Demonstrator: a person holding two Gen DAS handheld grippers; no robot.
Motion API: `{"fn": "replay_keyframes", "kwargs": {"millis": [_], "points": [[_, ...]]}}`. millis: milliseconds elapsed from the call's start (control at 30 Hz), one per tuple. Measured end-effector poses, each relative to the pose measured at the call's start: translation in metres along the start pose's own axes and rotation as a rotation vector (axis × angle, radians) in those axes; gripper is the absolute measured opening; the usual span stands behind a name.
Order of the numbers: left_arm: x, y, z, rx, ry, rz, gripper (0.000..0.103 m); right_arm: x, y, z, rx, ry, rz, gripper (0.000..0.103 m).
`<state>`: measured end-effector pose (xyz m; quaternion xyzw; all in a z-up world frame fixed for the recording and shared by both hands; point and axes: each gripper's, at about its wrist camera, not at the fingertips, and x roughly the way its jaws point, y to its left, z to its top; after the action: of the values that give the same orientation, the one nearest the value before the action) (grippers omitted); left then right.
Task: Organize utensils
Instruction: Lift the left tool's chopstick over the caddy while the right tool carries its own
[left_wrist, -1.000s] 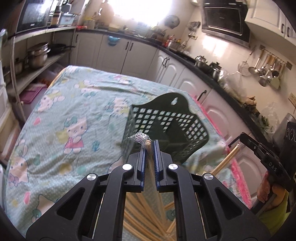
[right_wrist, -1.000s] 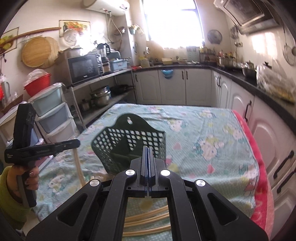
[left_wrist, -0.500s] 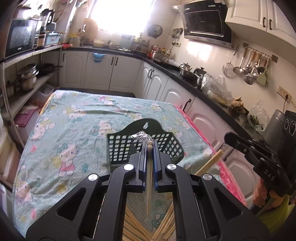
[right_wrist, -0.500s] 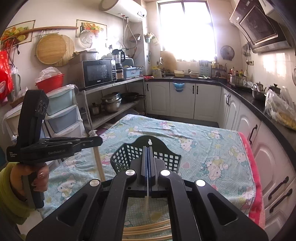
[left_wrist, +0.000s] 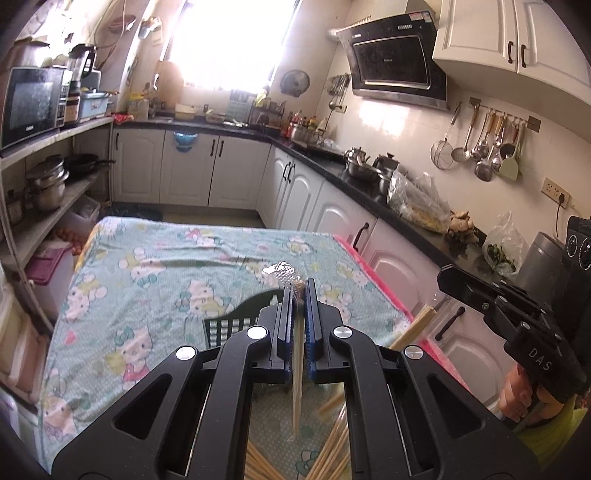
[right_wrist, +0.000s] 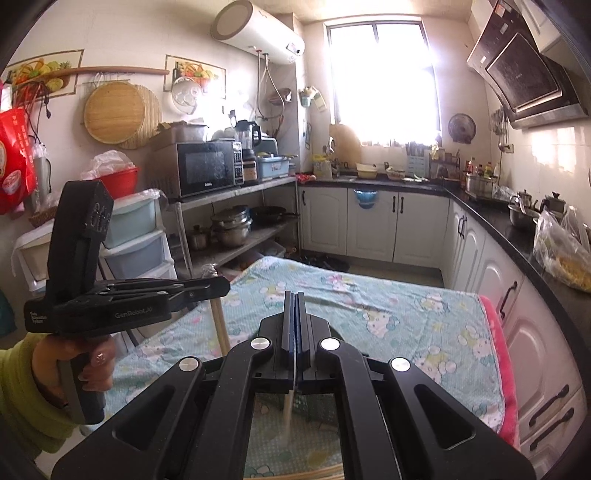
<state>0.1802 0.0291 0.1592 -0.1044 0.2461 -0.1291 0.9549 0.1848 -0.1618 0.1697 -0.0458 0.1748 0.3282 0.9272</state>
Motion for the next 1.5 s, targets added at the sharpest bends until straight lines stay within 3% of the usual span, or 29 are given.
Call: {"fn": "replay_keyframes", "kwargs": {"millis": [567,833,1167,1500], "points": [[-0.004,0.006,0.049,0.013,-0.106,0.061,0.003,0.005,-0.025,0.053,0.046,-0.105,-0.03,0.001],[0.001,0.014,0.057,0.016,-0.151,0.108,0.003,0.014,-0.038,0.059,0.076,-0.117,-0.049,0.001],[0.034,0.041,0.041,-0.034,-0.082,0.106,0.003,0.043,-0.04,0.043,0.097,-0.056,-0.086,0.001],[0.067,0.05,0.016,-0.006,-0.016,0.096,0.003,0.075,-0.046,0.018,0.168,0.031,-0.088,0.001]]}}
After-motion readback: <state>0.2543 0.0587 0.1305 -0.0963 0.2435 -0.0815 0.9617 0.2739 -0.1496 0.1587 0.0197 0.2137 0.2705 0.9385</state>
